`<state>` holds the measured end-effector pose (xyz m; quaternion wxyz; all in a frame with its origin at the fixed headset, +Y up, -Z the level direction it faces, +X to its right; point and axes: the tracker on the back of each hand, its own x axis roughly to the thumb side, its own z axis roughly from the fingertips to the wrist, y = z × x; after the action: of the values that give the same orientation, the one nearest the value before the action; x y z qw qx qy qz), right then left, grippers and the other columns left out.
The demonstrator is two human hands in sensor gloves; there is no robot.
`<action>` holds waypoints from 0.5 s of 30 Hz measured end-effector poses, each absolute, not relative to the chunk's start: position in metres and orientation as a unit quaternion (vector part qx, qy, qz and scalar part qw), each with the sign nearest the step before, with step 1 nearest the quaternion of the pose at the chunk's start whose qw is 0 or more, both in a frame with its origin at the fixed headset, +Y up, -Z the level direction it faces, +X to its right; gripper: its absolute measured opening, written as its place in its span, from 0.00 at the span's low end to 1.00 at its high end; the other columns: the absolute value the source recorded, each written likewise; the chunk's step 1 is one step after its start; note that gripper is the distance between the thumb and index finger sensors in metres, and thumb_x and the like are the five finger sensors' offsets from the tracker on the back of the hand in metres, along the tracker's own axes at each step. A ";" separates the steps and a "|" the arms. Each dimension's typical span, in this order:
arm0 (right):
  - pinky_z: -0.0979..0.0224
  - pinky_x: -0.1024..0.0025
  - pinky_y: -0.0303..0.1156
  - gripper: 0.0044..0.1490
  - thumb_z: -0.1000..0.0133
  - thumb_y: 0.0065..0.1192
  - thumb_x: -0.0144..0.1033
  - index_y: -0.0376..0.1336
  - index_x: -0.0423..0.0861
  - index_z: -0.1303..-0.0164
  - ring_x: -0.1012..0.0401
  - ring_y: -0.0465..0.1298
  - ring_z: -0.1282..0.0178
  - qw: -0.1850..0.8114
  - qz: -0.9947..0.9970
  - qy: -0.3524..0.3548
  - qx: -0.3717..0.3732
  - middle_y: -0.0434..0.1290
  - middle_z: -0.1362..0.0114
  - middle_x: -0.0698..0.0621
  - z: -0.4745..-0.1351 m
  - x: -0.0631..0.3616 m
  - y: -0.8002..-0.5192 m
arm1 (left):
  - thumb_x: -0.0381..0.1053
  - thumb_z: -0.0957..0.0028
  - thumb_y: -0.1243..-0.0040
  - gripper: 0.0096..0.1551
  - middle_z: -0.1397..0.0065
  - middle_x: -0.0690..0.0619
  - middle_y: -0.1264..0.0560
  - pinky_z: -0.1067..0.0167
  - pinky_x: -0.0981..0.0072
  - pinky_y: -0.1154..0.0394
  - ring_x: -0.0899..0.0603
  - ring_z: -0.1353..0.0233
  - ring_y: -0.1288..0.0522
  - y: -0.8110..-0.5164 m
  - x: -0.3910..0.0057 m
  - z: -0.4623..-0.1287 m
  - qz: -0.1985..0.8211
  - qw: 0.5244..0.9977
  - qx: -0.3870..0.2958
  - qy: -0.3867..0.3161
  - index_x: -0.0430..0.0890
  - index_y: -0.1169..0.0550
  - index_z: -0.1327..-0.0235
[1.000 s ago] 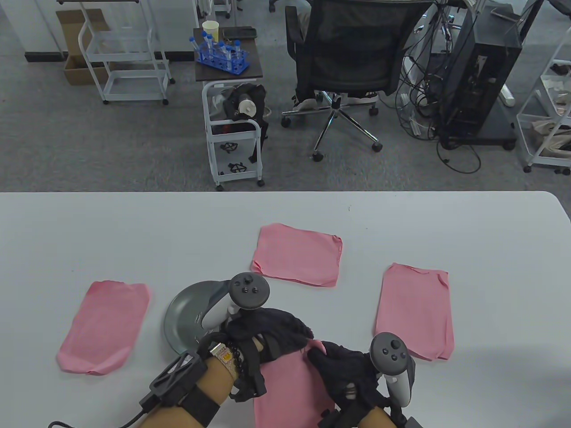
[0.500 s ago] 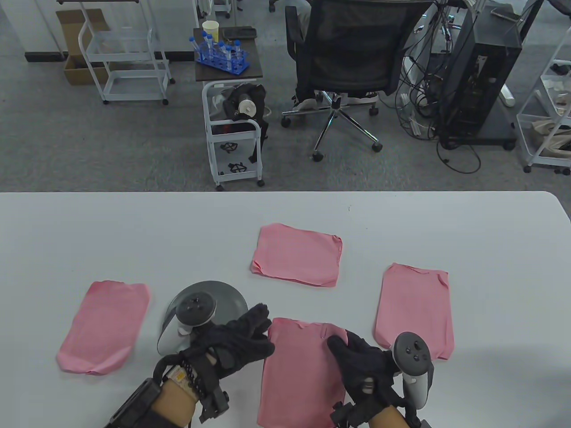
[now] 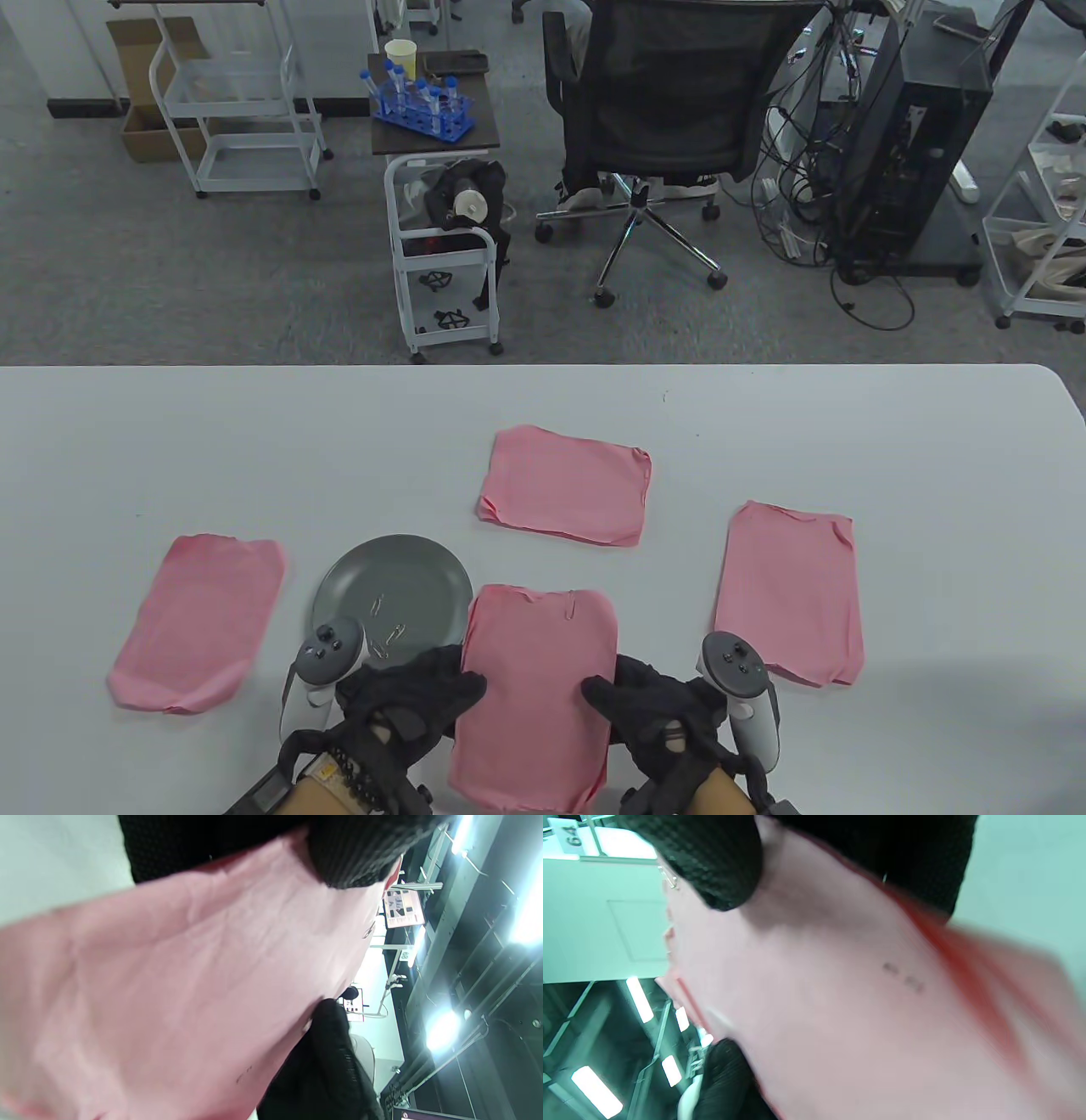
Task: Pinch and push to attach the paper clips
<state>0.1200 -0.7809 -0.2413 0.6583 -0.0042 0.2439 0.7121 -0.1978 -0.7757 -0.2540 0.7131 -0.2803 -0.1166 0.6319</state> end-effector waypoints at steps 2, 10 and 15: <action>0.45 0.56 0.80 0.27 0.50 0.64 0.38 0.63 0.43 0.42 0.55 0.86 0.54 0.640 0.736 0.218 -0.021 0.79 0.44 0.49 -0.243 0.120 -0.780 | 0.53 0.52 0.34 0.25 0.47 0.51 0.15 0.53 0.55 0.16 0.48 0.53 0.09 -0.781 -0.197 -0.255 0.623 0.720 -0.289 -0.104 0.48 0.21 0.42; 0.50 0.59 0.82 0.28 0.51 0.66 0.35 0.63 0.39 0.42 0.57 0.87 0.62 0.511 0.825 0.186 -0.152 0.81 0.47 0.47 -0.284 0.151 -0.785 | 0.63 0.52 0.43 0.43 0.29 0.47 0.32 0.40 0.50 0.25 0.44 0.38 0.19 -0.769 -0.216 -0.265 0.624 0.732 -0.260 -0.083 0.48 0.41 0.27; 0.54 0.61 0.83 0.29 0.51 0.66 0.36 0.63 0.39 0.42 0.59 0.87 0.64 0.392 0.886 0.163 -0.187 0.81 0.47 0.48 -0.306 0.155 -0.776 | 0.64 0.52 0.44 0.42 0.29 0.47 0.31 0.40 0.49 0.25 0.43 0.38 0.19 -0.760 -0.229 -0.266 0.646 0.723 -0.233 -0.083 0.48 0.41 0.28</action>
<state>0.1549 -0.7756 -0.3055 0.3920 -0.1875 0.1630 0.8858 -0.2290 -0.7601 -0.2665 0.7227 -0.2326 -0.0831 0.6455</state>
